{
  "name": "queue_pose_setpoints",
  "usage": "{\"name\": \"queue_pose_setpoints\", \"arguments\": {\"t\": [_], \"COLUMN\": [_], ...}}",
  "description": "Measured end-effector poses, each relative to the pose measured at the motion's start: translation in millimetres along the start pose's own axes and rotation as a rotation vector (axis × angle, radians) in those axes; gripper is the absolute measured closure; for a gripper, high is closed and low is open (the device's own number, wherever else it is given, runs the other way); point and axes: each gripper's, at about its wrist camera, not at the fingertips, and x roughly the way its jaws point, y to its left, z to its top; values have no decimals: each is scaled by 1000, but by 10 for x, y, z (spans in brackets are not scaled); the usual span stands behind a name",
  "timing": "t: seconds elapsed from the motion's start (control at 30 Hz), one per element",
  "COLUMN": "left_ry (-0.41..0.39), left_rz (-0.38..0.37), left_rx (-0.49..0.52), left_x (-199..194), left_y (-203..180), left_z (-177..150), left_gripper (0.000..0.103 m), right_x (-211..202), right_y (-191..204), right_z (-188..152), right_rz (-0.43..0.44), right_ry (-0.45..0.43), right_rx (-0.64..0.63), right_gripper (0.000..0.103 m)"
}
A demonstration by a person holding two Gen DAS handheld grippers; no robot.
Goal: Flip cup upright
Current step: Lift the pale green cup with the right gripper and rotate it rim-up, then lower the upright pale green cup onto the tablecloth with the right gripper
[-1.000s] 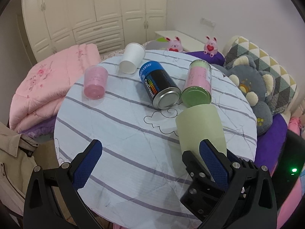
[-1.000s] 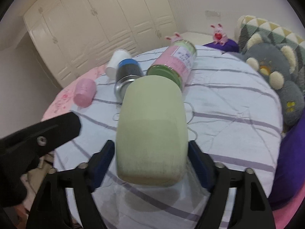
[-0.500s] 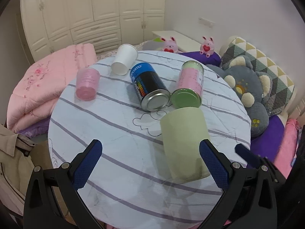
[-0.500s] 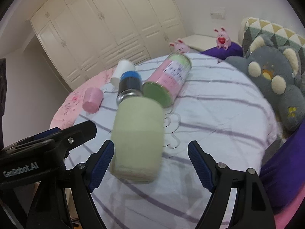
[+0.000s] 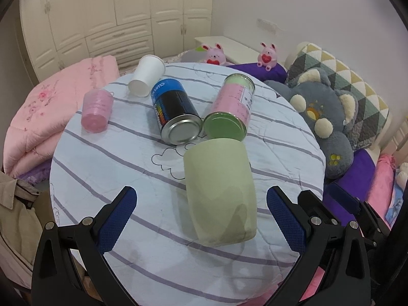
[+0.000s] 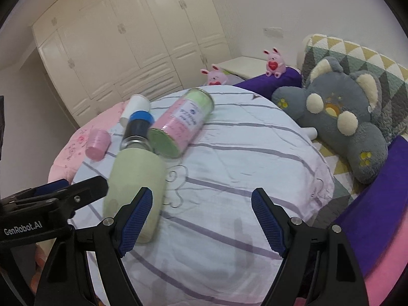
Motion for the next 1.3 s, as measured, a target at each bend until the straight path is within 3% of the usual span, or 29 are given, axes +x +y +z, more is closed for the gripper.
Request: {"name": "queue_pose_setpoints", "arguments": {"t": [0.17,0.37,0.6,0.73,0.9,1.3], "left_ry": [81,249,308,299,262,22], "left_rz": [-4,2,26,-3,-5,19], "left_rx": [-48,-88,-97,-112,-98,-67], "left_x": [226,671,902,901,862,443], "left_y": [-41,-118,-149,-114,-94,80], "left_z": [80,152,227,247,268,458], "left_gripper": [0,0,1,22,22,22], "right_x": [22,121,324,398,449,432], "right_y": [-131,-263,-322,-290,-227,32], "right_z": [3,2,52,109,131,130], "right_rz": [-12,-4,23,35,49,91], "right_ry": [15,50,103,114,123,114], "right_rx": [0,11,14,-3,-21,-66], "right_gripper": [22,22,22,22,22,22]}}
